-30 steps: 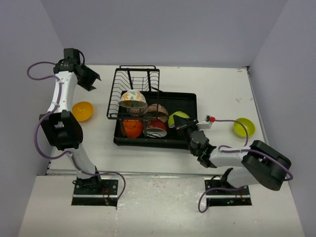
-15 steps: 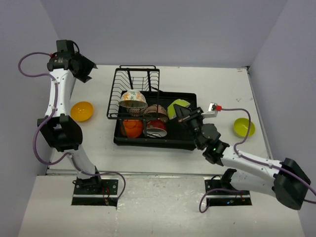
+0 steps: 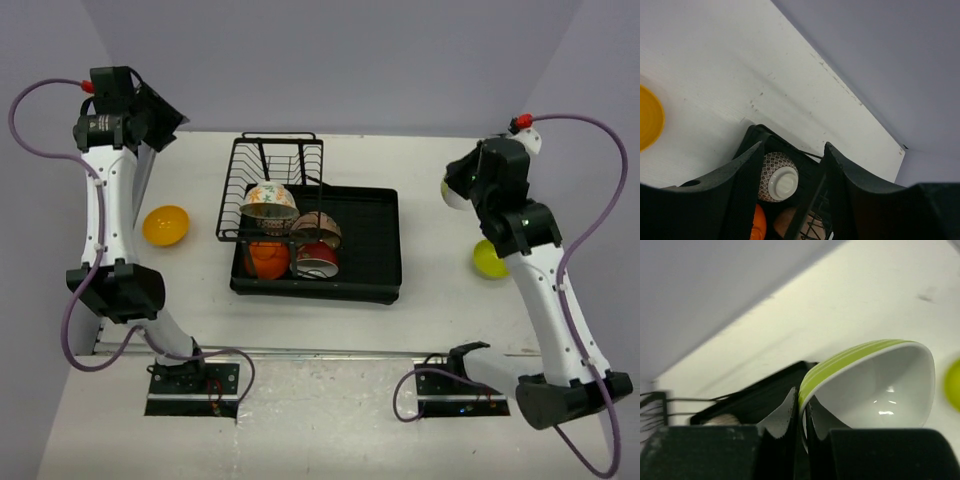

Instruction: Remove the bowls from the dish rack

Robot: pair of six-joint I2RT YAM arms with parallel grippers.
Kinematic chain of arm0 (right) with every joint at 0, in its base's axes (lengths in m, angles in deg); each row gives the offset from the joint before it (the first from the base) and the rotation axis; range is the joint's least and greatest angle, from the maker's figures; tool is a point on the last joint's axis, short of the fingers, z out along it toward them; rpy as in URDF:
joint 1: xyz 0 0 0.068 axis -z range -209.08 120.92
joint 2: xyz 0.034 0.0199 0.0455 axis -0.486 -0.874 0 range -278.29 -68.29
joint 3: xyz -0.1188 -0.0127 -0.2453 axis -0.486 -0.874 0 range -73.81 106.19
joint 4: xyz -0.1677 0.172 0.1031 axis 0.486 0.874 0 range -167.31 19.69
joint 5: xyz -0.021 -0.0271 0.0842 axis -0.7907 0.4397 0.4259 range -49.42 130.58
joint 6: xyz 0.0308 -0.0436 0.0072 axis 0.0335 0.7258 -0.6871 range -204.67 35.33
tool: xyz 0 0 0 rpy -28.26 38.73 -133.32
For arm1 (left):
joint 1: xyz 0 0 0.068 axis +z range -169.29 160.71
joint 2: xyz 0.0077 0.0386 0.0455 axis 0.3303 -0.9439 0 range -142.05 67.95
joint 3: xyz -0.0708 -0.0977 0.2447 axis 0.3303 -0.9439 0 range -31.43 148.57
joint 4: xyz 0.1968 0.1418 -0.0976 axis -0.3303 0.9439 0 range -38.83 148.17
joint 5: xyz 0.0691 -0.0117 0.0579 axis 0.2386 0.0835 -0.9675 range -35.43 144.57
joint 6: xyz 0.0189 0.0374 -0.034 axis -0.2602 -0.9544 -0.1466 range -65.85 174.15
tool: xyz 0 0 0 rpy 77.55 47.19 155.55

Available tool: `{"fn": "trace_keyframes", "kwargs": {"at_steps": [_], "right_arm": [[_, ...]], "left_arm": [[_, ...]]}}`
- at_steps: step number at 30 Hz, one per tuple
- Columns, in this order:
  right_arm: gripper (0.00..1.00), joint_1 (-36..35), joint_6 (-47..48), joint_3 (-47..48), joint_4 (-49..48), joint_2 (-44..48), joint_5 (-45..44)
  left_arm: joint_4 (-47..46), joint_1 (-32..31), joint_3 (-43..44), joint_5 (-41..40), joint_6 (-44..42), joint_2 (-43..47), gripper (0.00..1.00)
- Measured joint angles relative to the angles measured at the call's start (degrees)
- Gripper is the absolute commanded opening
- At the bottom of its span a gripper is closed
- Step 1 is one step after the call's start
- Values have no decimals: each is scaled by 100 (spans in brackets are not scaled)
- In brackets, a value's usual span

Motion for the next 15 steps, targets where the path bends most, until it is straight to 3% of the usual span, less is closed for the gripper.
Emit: {"fn": "trace_keyframes", "kwargs": {"at_steps": [6,9,15], "right_arm": [[0,1405,857,673,2081,-1613,166],[0,1742,1095,866,2658,-2367,267],[0,2251,1486,1357,3233,-2887,452]], "left_arm": [[-63,-479,234,-4,-166,378,61],[-66,-680,249,22,-262,457,66],[-11,-713,293,26,-345,459,70]]}}
